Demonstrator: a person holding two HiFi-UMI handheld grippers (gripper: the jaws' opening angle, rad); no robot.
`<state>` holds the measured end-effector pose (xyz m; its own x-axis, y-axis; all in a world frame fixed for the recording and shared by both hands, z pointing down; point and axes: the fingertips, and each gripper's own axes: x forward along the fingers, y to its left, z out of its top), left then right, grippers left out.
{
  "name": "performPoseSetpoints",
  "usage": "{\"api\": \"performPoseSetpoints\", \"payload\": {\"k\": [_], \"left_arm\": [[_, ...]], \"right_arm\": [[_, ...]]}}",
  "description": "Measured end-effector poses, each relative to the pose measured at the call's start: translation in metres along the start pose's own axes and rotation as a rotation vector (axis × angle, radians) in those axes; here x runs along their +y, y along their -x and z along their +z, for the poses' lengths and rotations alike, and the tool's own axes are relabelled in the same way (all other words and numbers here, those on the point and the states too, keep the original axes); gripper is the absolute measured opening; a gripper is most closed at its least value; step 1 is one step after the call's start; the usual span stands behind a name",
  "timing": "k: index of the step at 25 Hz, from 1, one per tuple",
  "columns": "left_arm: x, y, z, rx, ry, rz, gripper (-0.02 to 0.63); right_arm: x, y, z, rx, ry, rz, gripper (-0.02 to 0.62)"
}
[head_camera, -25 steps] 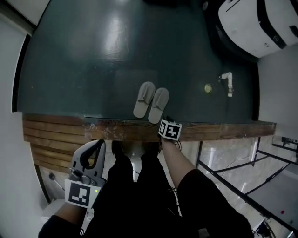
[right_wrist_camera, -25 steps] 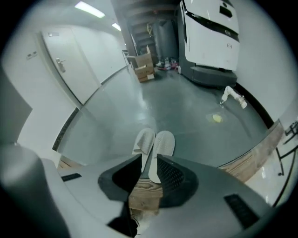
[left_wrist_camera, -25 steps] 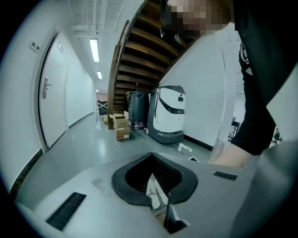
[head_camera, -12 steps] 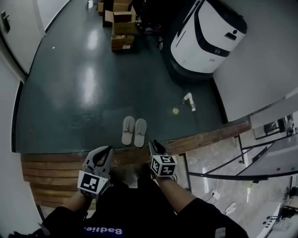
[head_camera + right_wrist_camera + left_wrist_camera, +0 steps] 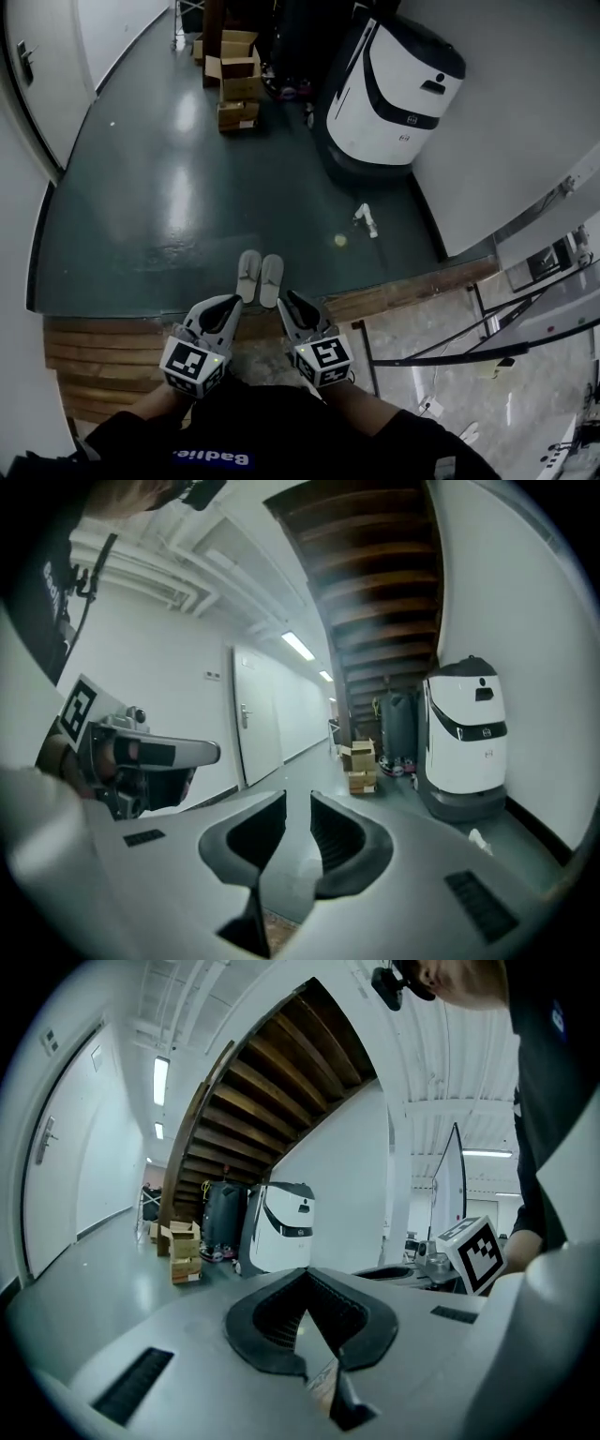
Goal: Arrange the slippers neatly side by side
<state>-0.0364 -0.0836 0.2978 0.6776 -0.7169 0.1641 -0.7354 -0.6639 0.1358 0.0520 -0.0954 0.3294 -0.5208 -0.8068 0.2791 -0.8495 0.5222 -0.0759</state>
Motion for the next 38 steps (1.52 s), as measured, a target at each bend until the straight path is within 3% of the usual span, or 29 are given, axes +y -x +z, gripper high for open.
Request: {"api": "performPoseSetpoints", "payload": {"k": [9,15,18,24,30,34,38], "left_arm": [[-0.145,-0.015,0.001,-0.005,0.051,0.12,0.0],[-0.206,0.005,0.006,0.009,0.045,0.119,0.0],[-0.22,0.021,0.01,-0.015,0.032,0.096,0.0],[-0.226,0.055,0.025,-0.036,-0.037,0.033,0.0],[-0.218,0.077,0.027,-0.067,-0.091,-0.01,0.0],[-0.216,0.083,0.023,-0.006,-0.091,-0.027,0.001],[-0.212,0.086,0.023,-0.045,-0.095,-0.037,0.0]], "right_arm": [[-0.021,0.141,0.013,-0.089,-0.037,0.223,0.077],[-0.002,0.201,0.019,-0.111,-0.046,0.359,0.075],[0.02,0.219,0.026,-0.147,-0.014,0.359,0.0],[0.065,0.227,0.052,-0.254,0.057,0.34,-0.002],[0.092,0.218,0.048,-0.225,0.025,0.316,-0.002],[0.099,0.214,0.042,-0.211,0.021,0.296,-0.002],[0.103,0.213,0.042,-0.212,0.033,0.283,-0.002]]}}
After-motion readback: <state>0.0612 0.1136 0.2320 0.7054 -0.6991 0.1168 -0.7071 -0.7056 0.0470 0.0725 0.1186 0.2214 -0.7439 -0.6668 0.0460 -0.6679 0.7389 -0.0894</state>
